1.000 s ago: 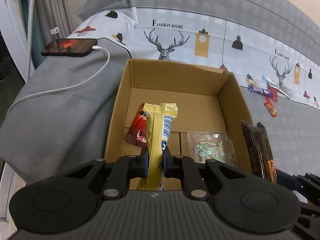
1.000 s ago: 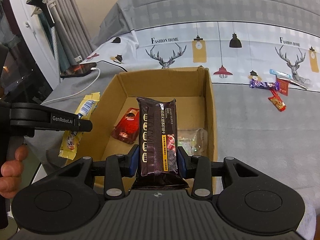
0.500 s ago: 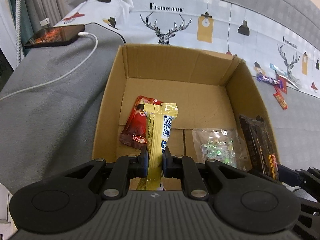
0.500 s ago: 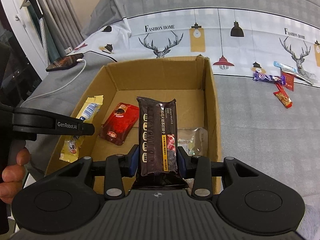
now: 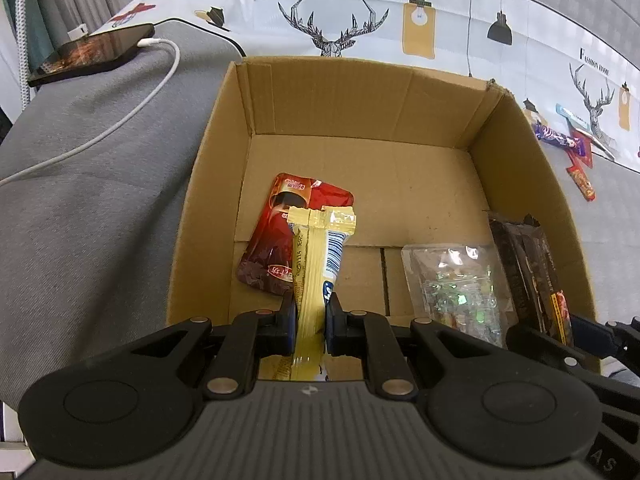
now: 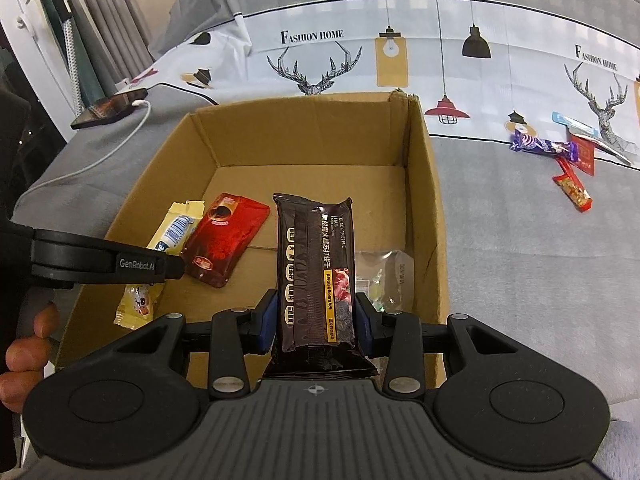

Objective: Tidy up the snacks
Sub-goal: 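Lower yellow bar with left into the box while right lowers chocolate bar, release both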

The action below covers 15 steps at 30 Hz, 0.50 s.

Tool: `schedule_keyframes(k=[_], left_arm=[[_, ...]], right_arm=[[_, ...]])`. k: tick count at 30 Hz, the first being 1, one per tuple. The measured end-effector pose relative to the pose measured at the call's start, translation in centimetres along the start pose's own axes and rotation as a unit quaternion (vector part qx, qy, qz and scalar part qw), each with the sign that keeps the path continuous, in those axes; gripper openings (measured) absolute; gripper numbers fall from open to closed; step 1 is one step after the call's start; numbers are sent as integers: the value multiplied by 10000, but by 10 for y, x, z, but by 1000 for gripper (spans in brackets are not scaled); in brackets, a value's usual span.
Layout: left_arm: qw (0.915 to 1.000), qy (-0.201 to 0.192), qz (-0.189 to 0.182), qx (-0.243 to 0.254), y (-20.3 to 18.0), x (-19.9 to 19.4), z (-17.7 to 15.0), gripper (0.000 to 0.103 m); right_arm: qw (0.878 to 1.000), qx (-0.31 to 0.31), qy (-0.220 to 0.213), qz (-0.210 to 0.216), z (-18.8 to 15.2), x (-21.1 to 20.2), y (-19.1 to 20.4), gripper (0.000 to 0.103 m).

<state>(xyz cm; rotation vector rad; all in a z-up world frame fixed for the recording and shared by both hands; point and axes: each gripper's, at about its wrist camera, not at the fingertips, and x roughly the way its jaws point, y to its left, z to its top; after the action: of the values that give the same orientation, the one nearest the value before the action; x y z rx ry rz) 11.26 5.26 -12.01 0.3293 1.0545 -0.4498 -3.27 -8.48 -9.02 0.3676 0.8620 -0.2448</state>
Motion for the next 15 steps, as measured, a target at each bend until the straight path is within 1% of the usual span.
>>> schedule_keyframes(k=[7,9,10,11,12,13,14,15], left_arm=[[9999,97,92,36,2,12,0,15],[9998,144,70,79,2,15,0,15],[9998,171,12,108,2,15,1,21],[9997,190,-74,141,2,13,1,45],[9997,171,-91,137,2,9,0,63],[9999,89,-34,103,2,4,0,96],[10000,-30,55,52,3,-1,-2,102],[9997,-196,144,-3,5,-8,-4,102]], right_arm=[[9999,-101,60,-94,1,12,0,42],[9999,-98,74,-114,1,15,0,42],[9998,-90,84,-129,1,16,0,42],[9998,-75,92,-133,1,17,0,42],[9998,-69,107,-120,2,17,0,43],[9999,-57,121,-94,2,16,1,44],[9999,-25,111,-89,3,15,1,57],[9999,14,105,-103,3,13,2,65]])
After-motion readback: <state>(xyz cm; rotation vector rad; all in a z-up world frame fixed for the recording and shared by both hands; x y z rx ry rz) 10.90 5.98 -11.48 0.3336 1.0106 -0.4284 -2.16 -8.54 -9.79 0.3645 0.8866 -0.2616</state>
